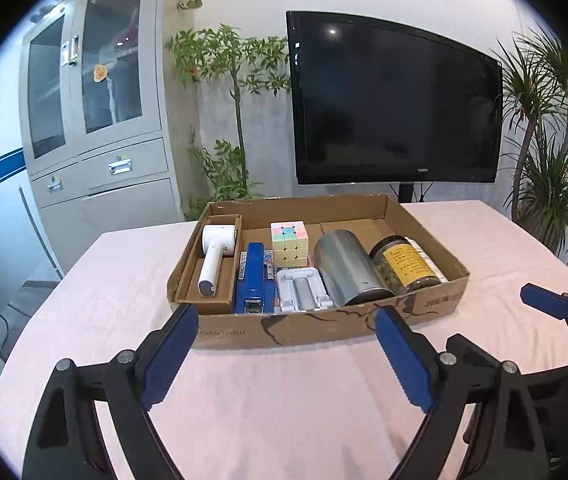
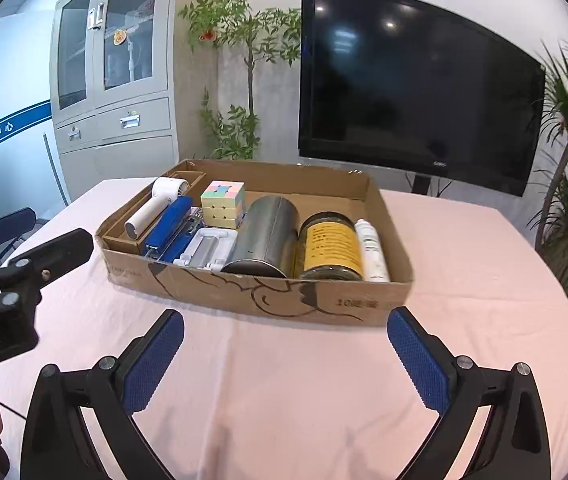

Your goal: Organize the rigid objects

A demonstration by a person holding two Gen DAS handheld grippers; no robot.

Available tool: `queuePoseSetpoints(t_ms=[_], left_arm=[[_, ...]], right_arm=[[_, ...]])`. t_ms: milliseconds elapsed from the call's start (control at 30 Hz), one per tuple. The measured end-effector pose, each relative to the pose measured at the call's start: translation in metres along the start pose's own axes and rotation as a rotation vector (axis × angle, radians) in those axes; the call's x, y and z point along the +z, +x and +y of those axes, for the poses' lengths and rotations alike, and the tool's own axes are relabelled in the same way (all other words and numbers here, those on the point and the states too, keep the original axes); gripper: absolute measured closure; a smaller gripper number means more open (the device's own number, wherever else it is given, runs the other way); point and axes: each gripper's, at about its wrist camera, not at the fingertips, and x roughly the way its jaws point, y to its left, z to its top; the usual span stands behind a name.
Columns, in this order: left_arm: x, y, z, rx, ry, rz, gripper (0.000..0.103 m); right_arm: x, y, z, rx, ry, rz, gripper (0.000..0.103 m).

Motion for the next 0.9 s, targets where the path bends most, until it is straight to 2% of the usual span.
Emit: queuePoseSetpoints(t_ms=[167,300,600,900], left_arm=[[-0.006,-0.013,-0.005,0.017,-0.02,-0.004,0.013],[-0.013,-0.015,-0.005,0.016,-0.046,0.005,0.013],[-0.024,-0.016,-0.007,0.021,-0.09,0.019,0.013],[-0.028,-0.005,-0.011,0.019,-0.084,0.039,0.013]], right_arm=[[-0.007,-0.035,-0.004,-0.009,-0.004,-0.029,0.001],[-0.013,-0.047,-0.004,-0.01,-0.004,-0.026,0.001],[-0.018,-0.051,-0.006,-0.011,-0.023,-0.017,0.001],[-0.018,-0.033,-0.019,-0.009,-0.025,0.005,0.001]])
